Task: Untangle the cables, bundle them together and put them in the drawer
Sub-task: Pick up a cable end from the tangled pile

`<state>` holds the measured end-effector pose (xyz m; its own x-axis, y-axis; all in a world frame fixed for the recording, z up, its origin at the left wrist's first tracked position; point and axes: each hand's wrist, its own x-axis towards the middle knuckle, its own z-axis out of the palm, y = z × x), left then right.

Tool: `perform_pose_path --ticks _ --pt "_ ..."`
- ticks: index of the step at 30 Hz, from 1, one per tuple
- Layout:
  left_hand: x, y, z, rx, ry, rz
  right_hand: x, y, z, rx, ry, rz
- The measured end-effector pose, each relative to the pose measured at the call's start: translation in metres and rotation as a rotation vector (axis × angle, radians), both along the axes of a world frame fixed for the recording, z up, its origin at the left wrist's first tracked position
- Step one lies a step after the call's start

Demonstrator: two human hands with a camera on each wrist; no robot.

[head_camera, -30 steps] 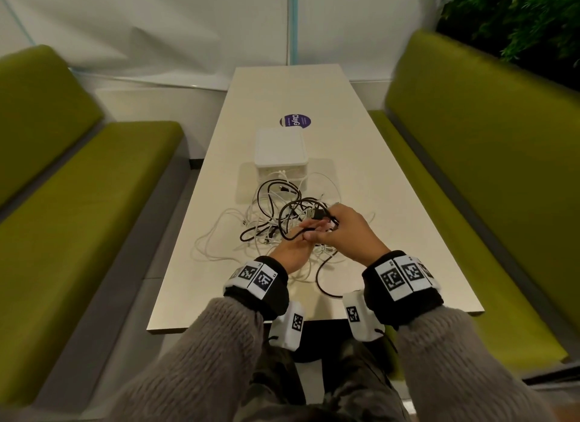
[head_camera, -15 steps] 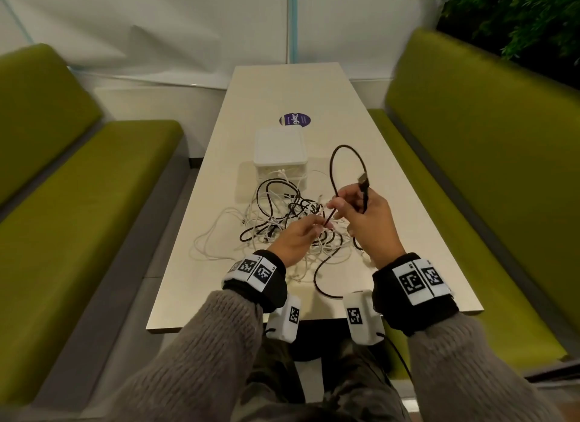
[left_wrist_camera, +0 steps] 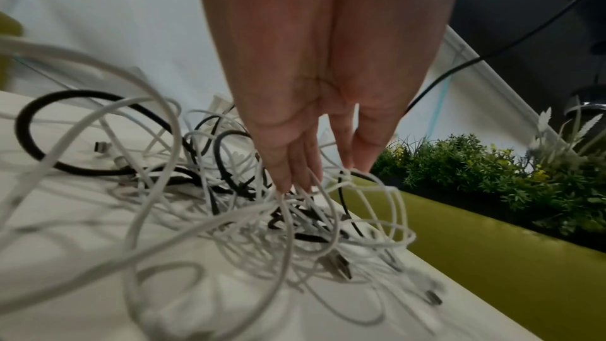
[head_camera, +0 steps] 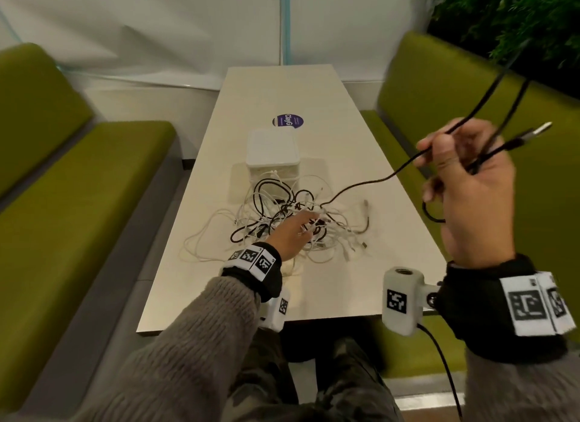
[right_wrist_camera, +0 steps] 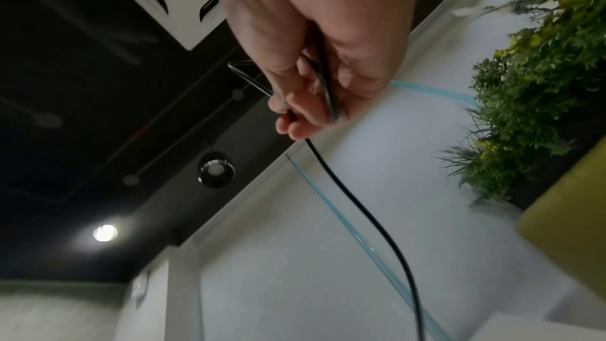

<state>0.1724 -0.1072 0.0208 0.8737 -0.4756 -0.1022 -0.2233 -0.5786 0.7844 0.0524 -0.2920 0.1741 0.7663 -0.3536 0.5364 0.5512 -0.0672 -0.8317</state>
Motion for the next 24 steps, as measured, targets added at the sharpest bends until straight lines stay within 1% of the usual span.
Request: perform_pose_path --ticks 3,5,7,10,12,14,16,19,21,22,23,24 --pt "-0.002 -0.004 0.002 -0.013 -0.019 0.001 0.008 0.002 -0.027 -0.017 0.187 -0.062" --pt "-0.001 -0.005 0.007 0.022 -0.051 -0.014 0.016 0.003 -0.055 -0.035 0.322 -0.133" --pt "0.0 -0.003 0.012 0.029 -0.029 -0.006 0.023 0.003 -0.083 -0.082 0.447 -0.152" --pt "0.002 0.001 0.015 -0.004 0.019 -0.007 0.038 0.003 -0.114 -0.291 0.615 -0.136" --pt "0.002 0.004 0.016 0.018 0.023 -0.025 0.05 0.011 -0.124 -0.406 0.7 -0.134" --pt "0.0 0.004 0.016 0.101 -0.011 -0.07 0.062 0.021 -0.133 -0.471 0.777 -0.101" --pt "-0.001 0.003 0.017 0.167 -0.054 -0.063 0.072 0.032 -0.141 -0.556 0.837 -0.084" --pt "0.0 0.004 0.016 0.154 -0.076 -0.024 0.079 0.042 -0.145 -0.671 0.851 -0.137" --pt "0.0 0.006 0.016 0.162 -0.086 -0.044 0.084 0.043 -0.148 -0.66 0.823 -0.097" --pt "0.001 0.007 0.016 0.161 -0.081 -0.057 0.087 0.043 -0.149 -0.6 0.808 -0.038" --pt "0.001 0.008 0.015 0.162 -0.073 -0.068 0.089 0.043 -0.149 -0.481 0.793 0.029" --pt "0.002 0.008 0.014 0.168 -0.069 -0.073 0.09 0.044 -0.148 -0.308 0.778 0.095"
